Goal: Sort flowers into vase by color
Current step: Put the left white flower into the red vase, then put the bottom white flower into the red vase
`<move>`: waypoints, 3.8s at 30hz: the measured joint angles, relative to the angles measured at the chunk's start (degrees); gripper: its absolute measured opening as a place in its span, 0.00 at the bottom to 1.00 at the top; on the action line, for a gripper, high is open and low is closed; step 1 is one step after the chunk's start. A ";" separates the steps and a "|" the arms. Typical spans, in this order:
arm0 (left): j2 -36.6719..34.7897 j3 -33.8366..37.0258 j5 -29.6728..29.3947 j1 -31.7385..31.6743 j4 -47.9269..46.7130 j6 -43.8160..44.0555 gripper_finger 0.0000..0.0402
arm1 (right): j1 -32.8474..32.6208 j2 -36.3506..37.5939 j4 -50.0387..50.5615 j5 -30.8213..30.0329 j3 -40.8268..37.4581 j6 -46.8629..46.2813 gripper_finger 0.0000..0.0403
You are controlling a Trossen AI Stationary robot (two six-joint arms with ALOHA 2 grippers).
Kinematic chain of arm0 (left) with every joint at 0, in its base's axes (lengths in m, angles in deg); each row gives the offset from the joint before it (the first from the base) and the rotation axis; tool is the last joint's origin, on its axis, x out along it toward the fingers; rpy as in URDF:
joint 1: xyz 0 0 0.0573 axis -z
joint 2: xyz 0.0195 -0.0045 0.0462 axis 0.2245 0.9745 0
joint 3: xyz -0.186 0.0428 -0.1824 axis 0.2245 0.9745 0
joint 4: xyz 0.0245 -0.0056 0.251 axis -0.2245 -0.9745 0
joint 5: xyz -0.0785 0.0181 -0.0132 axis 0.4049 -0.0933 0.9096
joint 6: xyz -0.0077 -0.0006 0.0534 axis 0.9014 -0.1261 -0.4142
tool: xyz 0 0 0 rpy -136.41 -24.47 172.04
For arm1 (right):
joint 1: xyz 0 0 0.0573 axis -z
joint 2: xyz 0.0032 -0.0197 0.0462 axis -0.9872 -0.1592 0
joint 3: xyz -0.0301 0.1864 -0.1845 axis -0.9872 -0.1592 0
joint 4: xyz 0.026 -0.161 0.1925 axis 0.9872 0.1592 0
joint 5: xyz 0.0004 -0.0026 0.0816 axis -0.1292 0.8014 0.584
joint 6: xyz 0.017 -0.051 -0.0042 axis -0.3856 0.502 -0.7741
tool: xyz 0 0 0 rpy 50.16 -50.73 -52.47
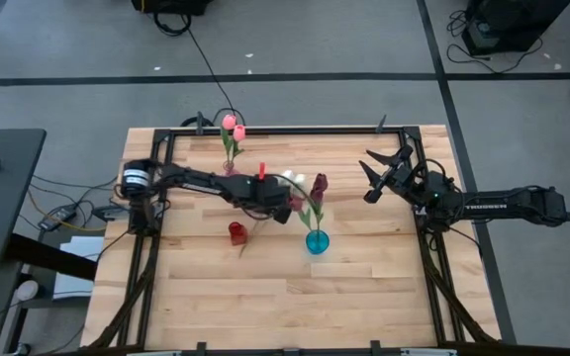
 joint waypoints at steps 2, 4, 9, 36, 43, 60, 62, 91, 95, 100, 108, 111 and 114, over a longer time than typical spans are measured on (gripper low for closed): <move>-2.26 -0.02 -2.74 0.26 -0.80 -0.65 0.01 | -0.04 0.00 0.18 0.00 0.00 -0.04 0.42; -4.07 0.00 -5.56 0.59 -0.89 -1.52 0.01 | -0.04 -0.02 0.42 0.05 0.00 -0.04 0.42; -10.14 -0.04 -11.70 1.92 -1.51 -3.46 0.00 | -0.13 0.00 0.67 0.85 0.00 -0.54 0.42; -33.45 6.43 -38.86 22.33 16.20 -34.94 0.00 | -0.15 0.00 1.61 4.06 0.00 -1.51 0.42; -40.48 15.13 -41.03 27.69 19.02 -36.64 0.00 | -0.15 0.00 1.22 6.78 0.00 -1.67 0.42; -51.90 31.89 -38.15 31.56 26.62 -19.50 0.00 | -0.15 -0.02 0.85 7.10 0.00 -2.62 0.42; -49.98 31.93 -40.07 32.06 31.45 -24.12 0.00 | -0.15 -0.02 0.85 7.10 0.00 -2.63 0.42; -42.24 38.64 -28.59 35.88 49.09 -21.48 0.00 | -0.15 -0.02 0.87 7.15 0.00 -3.04 0.42; -37.88 40.48 -21.72 36.24 52.83 -15.35 0.00 | -0.15 -0.02 0.87 7.15 0.00 -3.05 0.42; -32.96 40.41 -20.63 37.98 53.03 -8.15 0.00 | -0.15 -0.02 0.85 7.52 0.00 -3.08 0.42; -22.94 40.37 -16.62 38.81 52.83 4.94 0.07 | -0.15 -0.02 0.85 7.52 0.00 -3.09 0.42; -19.90 40.37 -11.36 38.83 53.04 10.28 0.17 | -0.15 -0.02 0.86 7.54 0.00 -3.10 0.42; -19.57 40.36 -5.96 38.79 53.26 12.95 0.30 | -0.15 -0.01 0.85 7.56 0.00 -3.10 0.42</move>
